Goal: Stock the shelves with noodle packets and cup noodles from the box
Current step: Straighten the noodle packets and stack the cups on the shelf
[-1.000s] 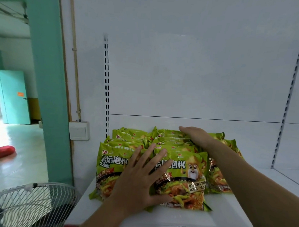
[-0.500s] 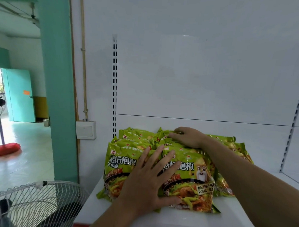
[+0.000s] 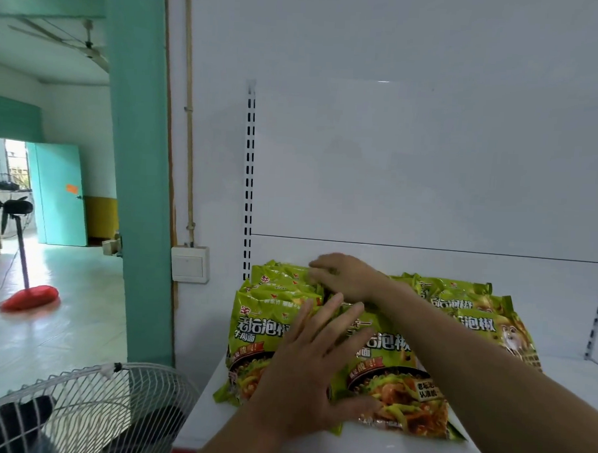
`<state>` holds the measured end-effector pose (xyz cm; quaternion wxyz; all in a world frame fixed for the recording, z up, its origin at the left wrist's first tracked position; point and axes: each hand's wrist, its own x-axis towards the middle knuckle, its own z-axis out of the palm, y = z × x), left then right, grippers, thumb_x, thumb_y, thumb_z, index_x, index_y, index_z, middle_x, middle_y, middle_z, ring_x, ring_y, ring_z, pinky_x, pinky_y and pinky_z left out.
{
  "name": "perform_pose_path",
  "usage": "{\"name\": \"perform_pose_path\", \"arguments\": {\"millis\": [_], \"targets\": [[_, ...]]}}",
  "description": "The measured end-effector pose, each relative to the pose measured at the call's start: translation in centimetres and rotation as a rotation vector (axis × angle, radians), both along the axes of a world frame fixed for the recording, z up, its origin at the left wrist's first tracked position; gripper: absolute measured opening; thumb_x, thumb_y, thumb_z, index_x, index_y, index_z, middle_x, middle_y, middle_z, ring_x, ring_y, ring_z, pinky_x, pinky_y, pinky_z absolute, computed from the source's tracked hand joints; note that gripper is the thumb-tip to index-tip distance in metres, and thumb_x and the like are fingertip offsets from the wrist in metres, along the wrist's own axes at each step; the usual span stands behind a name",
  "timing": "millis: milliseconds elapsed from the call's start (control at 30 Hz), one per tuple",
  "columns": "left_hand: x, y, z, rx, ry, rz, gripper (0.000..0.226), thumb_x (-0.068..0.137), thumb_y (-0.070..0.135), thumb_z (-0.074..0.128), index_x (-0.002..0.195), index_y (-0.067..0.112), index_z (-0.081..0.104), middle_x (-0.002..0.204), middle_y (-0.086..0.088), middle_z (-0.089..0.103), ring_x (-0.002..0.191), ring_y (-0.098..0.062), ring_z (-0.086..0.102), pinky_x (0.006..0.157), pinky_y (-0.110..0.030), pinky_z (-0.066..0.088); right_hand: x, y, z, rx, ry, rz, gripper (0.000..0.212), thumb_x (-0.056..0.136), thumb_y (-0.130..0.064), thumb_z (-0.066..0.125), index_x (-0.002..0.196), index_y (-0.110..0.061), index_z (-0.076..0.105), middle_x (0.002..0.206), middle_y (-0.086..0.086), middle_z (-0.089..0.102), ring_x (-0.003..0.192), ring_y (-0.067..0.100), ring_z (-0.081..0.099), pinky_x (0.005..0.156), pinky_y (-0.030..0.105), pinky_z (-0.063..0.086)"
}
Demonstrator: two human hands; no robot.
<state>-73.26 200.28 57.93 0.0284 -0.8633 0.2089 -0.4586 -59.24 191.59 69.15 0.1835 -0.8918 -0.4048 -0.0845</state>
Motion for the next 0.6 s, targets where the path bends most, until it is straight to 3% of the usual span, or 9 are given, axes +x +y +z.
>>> {"name": "perform_pose_path", "arguments": {"millis": [167, 300, 400, 500, 600], "targets": [[-1.4, 4.6, -0.2, -0.064, 0.025, 0.167, 0.108, 0.07, 0.089, 0.048, 0.155, 0.027, 0.024, 0.165, -0.005, 0.014, 0.152, -0.031, 0.007, 0.121, -0.053, 0.003, 0.3, 1.2, -0.9, -0.094, 0.051, -0.01, 0.05, 0.104, -0.046, 0.033, 0.111, -0.01, 0.066, 0.123, 0.011, 0.063, 0.115, 0.028, 0.055, 0.1, 0.037, 0.041], [-1.0, 7.3, -1.2, -0.058, 0.204, 0.359, 0.124, 0.062, 0.1, 0.034, 0.158, 0.026, 0.01, 0.165, -0.009, 0.01, 0.151, -0.035, 0.009, 0.117, -0.054, 0.009, -0.1, 1.1, -0.3, -0.155, 0.038, -0.048, 0.049, 0.104, -0.048, 0.031, 0.126, -0.016, 0.061, 0.136, 0.009, 0.058, 0.125, 0.028, 0.05, 0.105, 0.036, 0.037], [-0.7, 7.6, -0.8, -0.071, 0.255, 0.377, 0.125, 0.061, 0.1, 0.03, 0.158, 0.025, 0.009, 0.165, -0.009, 0.01, 0.151, -0.035, 0.008, 0.116, -0.056, 0.01, -1.6, 0.7, 1.0, 0.011, -0.018, -0.085, 0.047, 0.103, -0.048, 0.035, 0.136, -0.023, 0.056, 0.143, 0.001, 0.054, 0.131, 0.024, 0.047, 0.109, 0.036, 0.037], [-1.3, 7.5, -0.8, -0.076, 0.224, 0.364, 0.12, 0.066, 0.098, 0.03, 0.158, 0.025, 0.011, 0.165, -0.01, 0.01, 0.151, -0.035, 0.008, 0.116, -0.057, 0.011, -3.7, -1.3, 1.4, 0.226, -0.027, -0.087, 0.043, 0.101, -0.048, 0.042, 0.134, -0.026, 0.058, 0.142, -0.006, 0.055, 0.13, 0.018, 0.049, 0.102, 0.031, 0.038], [-1.8, 7.3, -0.6, -0.064, 0.177, 0.324, 0.121, 0.065, 0.099, 0.032, 0.158, 0.025, 0.007, 0.165, -0.01, 0.01, 0.151, -0.036, 0.007, 0.117, -0.059, 0.009, -6.0, -4.2, -0.1, 0.234, -0.125, -0.123, 0.045, 0.099, -0.05, 0.045, 0.137, -0.027, 0.054, 0.144, -0.008, 0.051, 0.133, 0.015, 0.044, 0.105, 0.031, 0.034]]}}
